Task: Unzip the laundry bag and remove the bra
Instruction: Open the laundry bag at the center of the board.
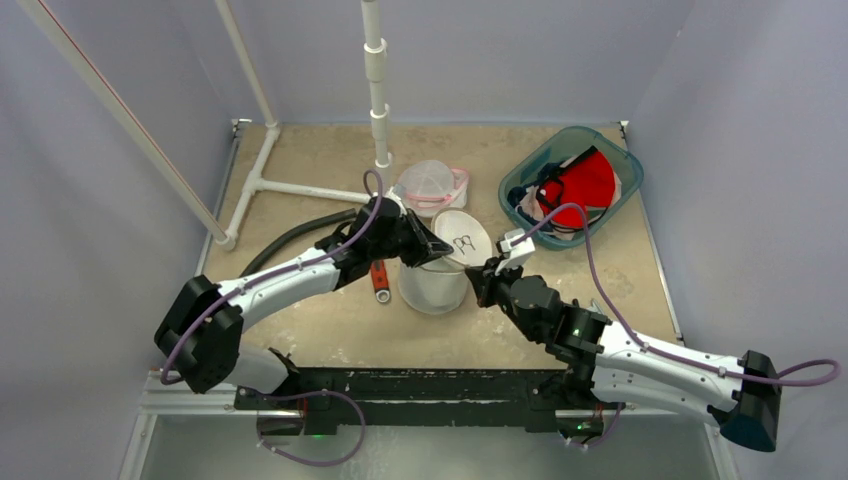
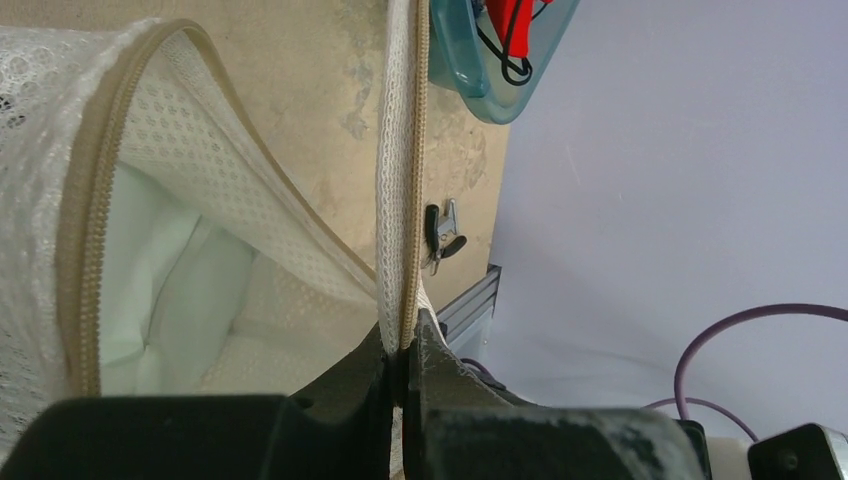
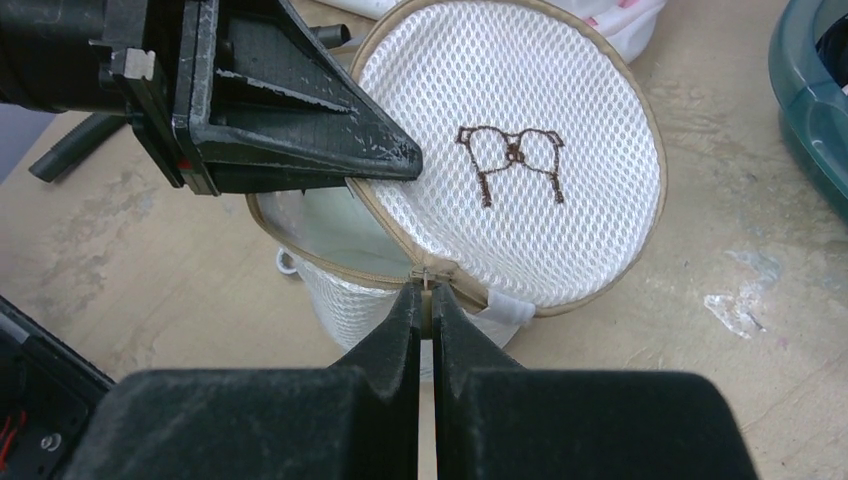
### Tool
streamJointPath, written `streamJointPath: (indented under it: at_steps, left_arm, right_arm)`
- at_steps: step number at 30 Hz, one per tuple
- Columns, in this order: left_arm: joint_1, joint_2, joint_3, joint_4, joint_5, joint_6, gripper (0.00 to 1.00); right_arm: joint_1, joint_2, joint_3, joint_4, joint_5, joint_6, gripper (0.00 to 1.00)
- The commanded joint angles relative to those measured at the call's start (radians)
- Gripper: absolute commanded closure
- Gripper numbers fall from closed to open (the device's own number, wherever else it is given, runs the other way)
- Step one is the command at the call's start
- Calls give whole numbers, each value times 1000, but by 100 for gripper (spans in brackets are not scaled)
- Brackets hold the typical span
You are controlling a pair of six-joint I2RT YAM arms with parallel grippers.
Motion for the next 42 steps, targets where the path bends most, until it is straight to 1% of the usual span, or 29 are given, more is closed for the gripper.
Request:
streamJointPath:
  at_steps: [1,3,4,5,6,8,9,10,14,18,22,25,27,29,32,36,37,39,42]
  left_arm:
    - [30,-52,-9,33,-15,43,100]
    - [29,-53,-1,31,-11,70,100]
    - [30,-55,2,31,-9,86,100]
    - [30,-58,1,32,-5,99,100]
    - [30,-61,-1,33,-2,113,100]
    - [30,-70,-7,34,2,139,100]
    - [31,-76,-10,35,2,154,100]
    - [30,-80,-15,40,4,166,100]
    - [33,-116,-47,67,-13,250,100]
    - [33,-181,-93,117,-64,388,100]
    - [31,-297,-176,217,-105,595,100]
    - [28,-370,-235,279,-114,753,100]
    - [27,-415,-262,308,-96,839,100]
    - [16,-459,-287,335,-86,903,100]
    - [-31,-490,-298,359,-98,989,100]
    - [-114,-493,-288,332,-137,1143,100]
    - [-136,-495,-289,331,-162,1174,100]
    - [-178,-496,-292,334,-254,1226,100]
    - [-241,-489,-299,342,-374,1287,100]
  right_arm:
    - [-3,-25,43,4,-3,-9,100]
    - [-2,-27,60,6,-46,2,63]
    - [-3,-29,73,-1,-63,11,50]
    - [-3,-30,94,-11,-71,21,40]
    - [-2,-33,112,-32,-91,35,34]
    - [-2,-45,139,-74,-128,50,25]
    - [-3,-55,151,-87,-130,57,16]
    - [-3,-67,159,-98,-127,67,12]
    - [-4,-118,168,-121,-78,134,10]
    - [-17,-113,156,-149,-58,206,9]
    - [-85,-125,155,-120,-160,253,9]
    - [-188,-146,180,-117,-286,267,9]
    - [-227,-151,212,-117,-324,272,9]
    - [-233,-150,251,-126,-330,269,10]
    - [-234,-116,315,-161,-333,276,10]
    - [-233,-55,403,-193,-360,300,9]
    - [-234,-41,427,-200,-371,308,9]
    - [-233,0,481,-226,-390,330,9]
    - [-234,77,571,-308,-417,372,9]
